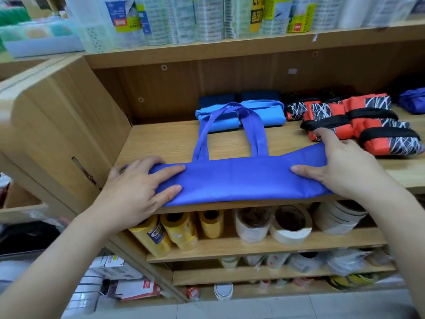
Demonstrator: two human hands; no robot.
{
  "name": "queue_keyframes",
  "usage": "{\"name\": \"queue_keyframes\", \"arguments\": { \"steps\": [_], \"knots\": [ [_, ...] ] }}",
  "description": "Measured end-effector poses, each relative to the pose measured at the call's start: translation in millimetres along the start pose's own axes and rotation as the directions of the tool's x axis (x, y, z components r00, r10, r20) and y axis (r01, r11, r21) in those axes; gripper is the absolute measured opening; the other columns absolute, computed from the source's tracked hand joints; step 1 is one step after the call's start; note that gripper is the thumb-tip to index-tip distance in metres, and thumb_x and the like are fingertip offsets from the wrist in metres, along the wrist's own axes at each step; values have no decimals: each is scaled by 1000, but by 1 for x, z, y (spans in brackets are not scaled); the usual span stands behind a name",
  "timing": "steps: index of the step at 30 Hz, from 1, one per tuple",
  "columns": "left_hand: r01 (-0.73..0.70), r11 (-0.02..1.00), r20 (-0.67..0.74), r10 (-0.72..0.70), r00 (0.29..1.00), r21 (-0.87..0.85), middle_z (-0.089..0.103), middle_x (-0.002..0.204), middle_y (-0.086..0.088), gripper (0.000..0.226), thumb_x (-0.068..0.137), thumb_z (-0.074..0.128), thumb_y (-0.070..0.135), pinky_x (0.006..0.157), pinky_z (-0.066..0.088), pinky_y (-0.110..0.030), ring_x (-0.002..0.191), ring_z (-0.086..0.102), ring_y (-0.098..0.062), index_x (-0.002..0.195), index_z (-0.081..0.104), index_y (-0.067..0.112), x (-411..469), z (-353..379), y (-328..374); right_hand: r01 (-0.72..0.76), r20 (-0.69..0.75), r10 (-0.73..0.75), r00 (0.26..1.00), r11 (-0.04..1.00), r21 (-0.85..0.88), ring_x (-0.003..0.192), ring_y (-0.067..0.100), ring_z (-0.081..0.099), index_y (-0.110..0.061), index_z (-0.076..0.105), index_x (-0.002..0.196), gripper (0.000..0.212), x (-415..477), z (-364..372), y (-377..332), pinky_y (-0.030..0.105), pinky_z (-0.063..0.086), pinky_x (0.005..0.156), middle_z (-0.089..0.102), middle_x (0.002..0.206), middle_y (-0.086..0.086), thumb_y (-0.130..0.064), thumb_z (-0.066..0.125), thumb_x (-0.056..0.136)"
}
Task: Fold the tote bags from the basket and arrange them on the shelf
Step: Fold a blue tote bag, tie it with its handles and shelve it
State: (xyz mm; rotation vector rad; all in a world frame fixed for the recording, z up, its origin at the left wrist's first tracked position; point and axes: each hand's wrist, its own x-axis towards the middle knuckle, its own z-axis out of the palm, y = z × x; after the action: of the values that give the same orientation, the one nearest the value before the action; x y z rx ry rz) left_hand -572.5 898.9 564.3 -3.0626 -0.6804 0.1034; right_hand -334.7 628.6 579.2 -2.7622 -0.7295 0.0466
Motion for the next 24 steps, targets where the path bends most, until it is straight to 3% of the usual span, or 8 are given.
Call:
{"name": "queue_keyframes", "arguments": {
  "steps": [5, 7, 9, 10, 12, 15, 18, 24],
  "knots": [
    [-17, 988, -30, 22, 999, 155, 42, 113, 13, 62, 74, 10, 85, 103, 33, -54, 114, 44, -15, 124, 36, 57, -14, -8, 6, 182, -80, -174, 982, 978, 102, 101, 37, 57, -34, 34, 142, 69, 5, -7, -13, 43, 43, 82, 64, 110, 10, -30, 73, 85],
    [-166, 963, -125, 195, 973, 212, 51, 117, 3, 42, 80, 39, 72, 94, 42, -54, 114, 49, -26, 109, 54, 46, -19, -21, 15, 319, -117, -309, 944, 944, 80, 77, 25, 51, -35, 34, 142, 63, 9, -13, -20, 41, 39, 78, 56, 79, -2, -18, 65, 91],
    [-396, 897, -234, 435, 869, 198, 52, 132, -8, 25, 81, 68, 35, 94, 47, -51, 122, 48, -34, 106, 63, 35, -19, -29, 26, 460, -167, -449, 878, 887, 32, 64, 17, 40, -31, 37, 142, 61, 16, -21, -31, 38, 34, 74, 42, 66, -11, -10, 63, 91],
    [-489, 852, -245, 522, 817, 184, 49, 139, -10, 36, 80, 66, 14, 100, 45, -49, 128, 45, -35, 111, 64, 32, -17, -34, 31, 523, -186, -514, 837, 852, 0, 60, 16, 37, -30, 41, 141, 60, 20, -25, -37, 40, 36, 74, 39, 63, -12, -8, 64, 90],
    [-576, 777, -175, 623, 762, 254, 42, 150, -7, 68, 68, 52, 0, 107, 39, -46, 139, 38, -31, 128, 59, 32, -12, -44, 40, 613, -215, -615, 759, 786, -85, 55, 14, 34, -28, 47, 135, 58, 31, -33, -49, 45, 42, 80, 38, 60, -14, -6, 67, 86],
    [-611, 718, 38, 637, 770, 334, 22, 161, 2, 107, 53, 63, 2, 113, 34, -48, 148, 21, -22, 150, 30, 35, -7, -44, 44, 646, -229, -664, 712, 747, -157, 73, 27, 55, -33, 48, 129, 53, 47, -42, -72, 47, 34, 94, 60, 79, -6, -13, 68, 85],
    [-585, 794, 150, 566, 811, 164, -13, 163, 11, 111, 63, 54, 12, 120, 17, -41, 150, -9, -10, 155, -4, 35, -11, -26, 47, 691, -281, -683, 674, 718, -89, 101, 30, 62, -33, 49, 126, 48, 58, -35, -94, 48, 36, 99, 69, 109, -3, -19, 69, 85],
    [-589, 803, 26, 589, 808, 89, -4, 165, 3, 97, 72, 41, 46, 121, 11, -42, 151, -2, -13, 156, -1, 22, -24, 7, 59, 711, -301, -669, 680, 701, 47, 109, 27, 60, -24, 55, 128, 46, 64, 2, -107, 47, 38, 99, 68, 114, 0, -14, 69, 85]
  ]
}}
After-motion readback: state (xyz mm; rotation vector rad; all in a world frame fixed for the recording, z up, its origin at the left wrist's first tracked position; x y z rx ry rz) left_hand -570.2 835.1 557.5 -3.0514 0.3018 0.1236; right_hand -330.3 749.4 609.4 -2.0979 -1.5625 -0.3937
